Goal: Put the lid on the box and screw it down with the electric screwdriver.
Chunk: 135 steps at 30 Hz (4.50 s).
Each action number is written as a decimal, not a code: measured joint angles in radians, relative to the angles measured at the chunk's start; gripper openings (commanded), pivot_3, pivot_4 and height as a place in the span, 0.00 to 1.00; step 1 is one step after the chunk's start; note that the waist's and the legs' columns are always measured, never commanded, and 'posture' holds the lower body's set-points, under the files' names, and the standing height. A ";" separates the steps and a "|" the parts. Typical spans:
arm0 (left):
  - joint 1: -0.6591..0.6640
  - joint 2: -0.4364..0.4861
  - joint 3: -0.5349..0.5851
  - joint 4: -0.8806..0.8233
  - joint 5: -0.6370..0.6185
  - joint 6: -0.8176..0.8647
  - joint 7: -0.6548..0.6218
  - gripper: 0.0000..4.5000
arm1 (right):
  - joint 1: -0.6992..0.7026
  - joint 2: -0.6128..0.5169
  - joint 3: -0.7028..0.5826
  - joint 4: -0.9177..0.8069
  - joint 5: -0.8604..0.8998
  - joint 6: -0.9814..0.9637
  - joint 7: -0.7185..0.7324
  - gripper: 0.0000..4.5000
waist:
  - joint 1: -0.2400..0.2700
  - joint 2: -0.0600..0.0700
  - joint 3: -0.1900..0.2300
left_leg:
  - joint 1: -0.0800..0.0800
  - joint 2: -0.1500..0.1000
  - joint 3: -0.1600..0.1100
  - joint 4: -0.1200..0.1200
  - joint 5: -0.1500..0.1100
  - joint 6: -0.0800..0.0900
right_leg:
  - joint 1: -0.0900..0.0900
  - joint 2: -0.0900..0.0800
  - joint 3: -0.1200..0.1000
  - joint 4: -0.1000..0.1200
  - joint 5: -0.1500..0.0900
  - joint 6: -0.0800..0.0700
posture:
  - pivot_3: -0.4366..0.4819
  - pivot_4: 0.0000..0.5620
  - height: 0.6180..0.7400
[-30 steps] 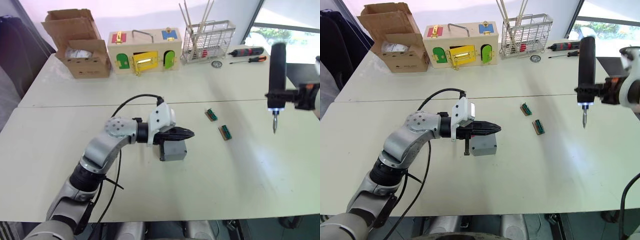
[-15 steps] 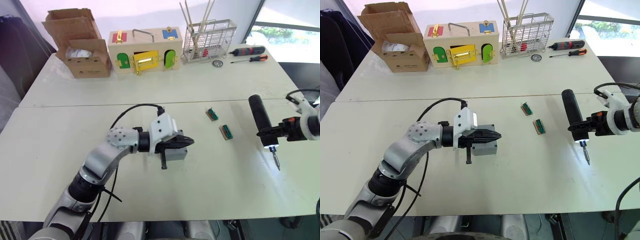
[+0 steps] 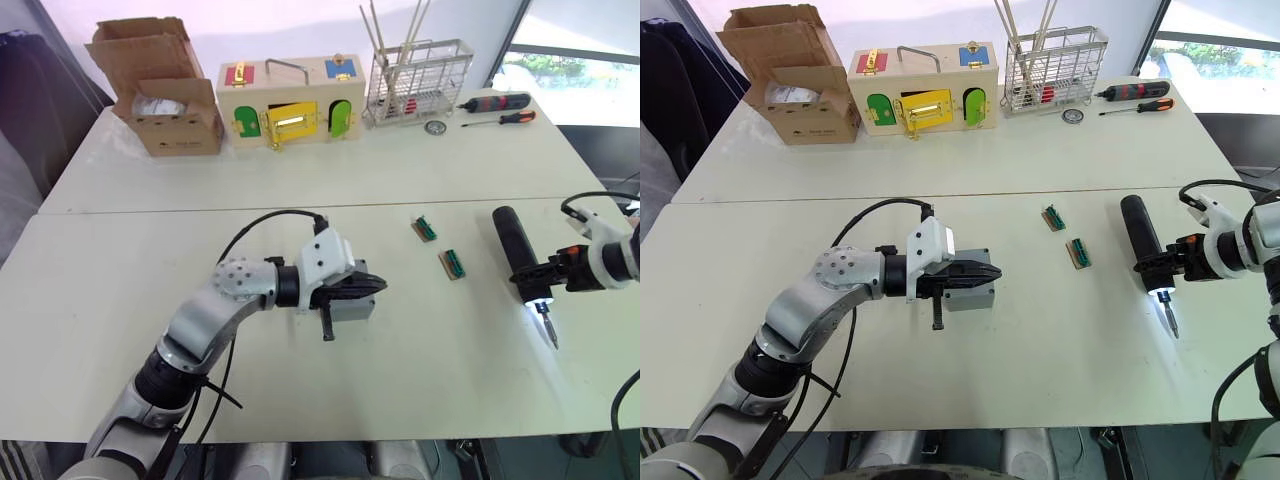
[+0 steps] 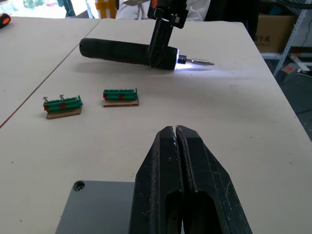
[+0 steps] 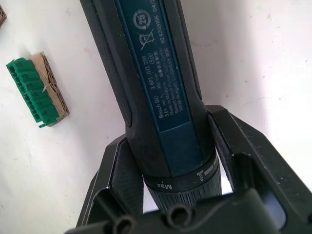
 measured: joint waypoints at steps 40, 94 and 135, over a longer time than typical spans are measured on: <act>0.077 0.347 0.203 -0.006 -0.057 0.151 -0.028 0.00 | 0.566 0.357 -0.413 -1.012 0.195 -0.408 -0.325 1.00 | 0.002 -0.005 -0.002 | 0.001 -0.001 -0.003 0.003 0.001 -0.002 | -0.001 0.000 -0.001 0.013 0.000 0.000 | 0.48 0.27 0.92; 0.105 0.149 -0.018 0.151 0.153 -0.013 -0.093 0.00 | 0.557 0.318 -0.118 -0.900 0.062 -0.637 -0.114 1.00 | 0.023 -0.008 -0.002 | 0.000 0.000 -0.003 0.014 -0.002 0.002 | 0.002 0.001 -0.002 0.013 0.000 0.000 | 0.48 0.27 0.92; 0.060 0.129 -0.003 0.202 0.177 -0.012 -0.026 0.00 | 0.675 0.291 -0.175 -1.099 0.091 -0.466 -0.159 1.00 | 0.022 -0.008 -0.002 | 0.000 0.000 -0.003 0.013 -0.002 0.002 | 0.001 0.001 -0.002 0.013 0.000 0.000 | 0.48 0.27 0.92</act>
